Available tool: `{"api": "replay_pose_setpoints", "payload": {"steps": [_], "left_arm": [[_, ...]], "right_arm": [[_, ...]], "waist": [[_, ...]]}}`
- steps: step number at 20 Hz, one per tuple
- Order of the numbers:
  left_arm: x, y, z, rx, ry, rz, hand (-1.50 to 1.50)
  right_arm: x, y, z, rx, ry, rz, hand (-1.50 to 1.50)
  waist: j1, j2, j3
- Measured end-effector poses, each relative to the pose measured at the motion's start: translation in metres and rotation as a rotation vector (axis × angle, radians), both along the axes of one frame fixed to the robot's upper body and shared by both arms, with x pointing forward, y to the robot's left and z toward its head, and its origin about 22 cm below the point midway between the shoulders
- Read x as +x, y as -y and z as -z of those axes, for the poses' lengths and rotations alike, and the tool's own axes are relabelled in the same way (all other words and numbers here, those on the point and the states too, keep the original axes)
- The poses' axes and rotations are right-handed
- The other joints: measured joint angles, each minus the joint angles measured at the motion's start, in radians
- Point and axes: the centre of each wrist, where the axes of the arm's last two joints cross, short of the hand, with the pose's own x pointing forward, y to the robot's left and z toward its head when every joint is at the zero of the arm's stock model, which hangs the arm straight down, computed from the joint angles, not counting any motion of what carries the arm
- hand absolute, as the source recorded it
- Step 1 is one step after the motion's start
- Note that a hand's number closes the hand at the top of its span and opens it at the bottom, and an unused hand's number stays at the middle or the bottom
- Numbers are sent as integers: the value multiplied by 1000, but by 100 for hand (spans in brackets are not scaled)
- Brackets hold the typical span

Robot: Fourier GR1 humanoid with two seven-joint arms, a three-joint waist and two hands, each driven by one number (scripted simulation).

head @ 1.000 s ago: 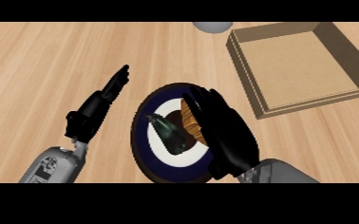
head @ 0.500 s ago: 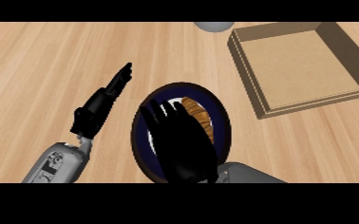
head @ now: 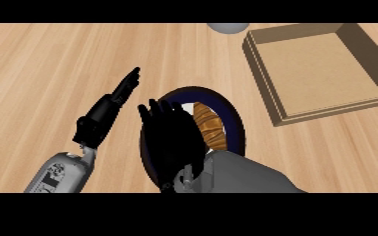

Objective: Pick the eggplant from the plate and place it in the cardboard box

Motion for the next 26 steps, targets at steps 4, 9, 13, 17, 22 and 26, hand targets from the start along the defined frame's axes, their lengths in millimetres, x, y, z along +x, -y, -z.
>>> {"api": "replay_pose_setpoints", "payload": {"steps": [4,9,13,17,22,26], "left_arm": [[1,2,1,-4,-1,1,0],[3,0,-1,-2,0,-3,0],[2,2,-6,-9,4,-2,0],[0,5,-4,-9,-3,-3,0],[0,8,-6,-10,-7,-3,0],[0,0,-6,-9,-4,-5,0]], "right_arm": [[11,-9,17,-53,-25,18,-150],[20,-10,37,-95,-59,51,-150],[23,-12,51,-119,-61,65,-150],[20,-14,58,-118,-39,63,-150],[26,-14,72,-143,-43,77,-150],[24,-13,76,-138,-63,76,-150]], "waist": [[0,2,0],[-4,2,1],[-3,2,1],[-5,2,1],[-5,3,1],[-6,3,1]]}}
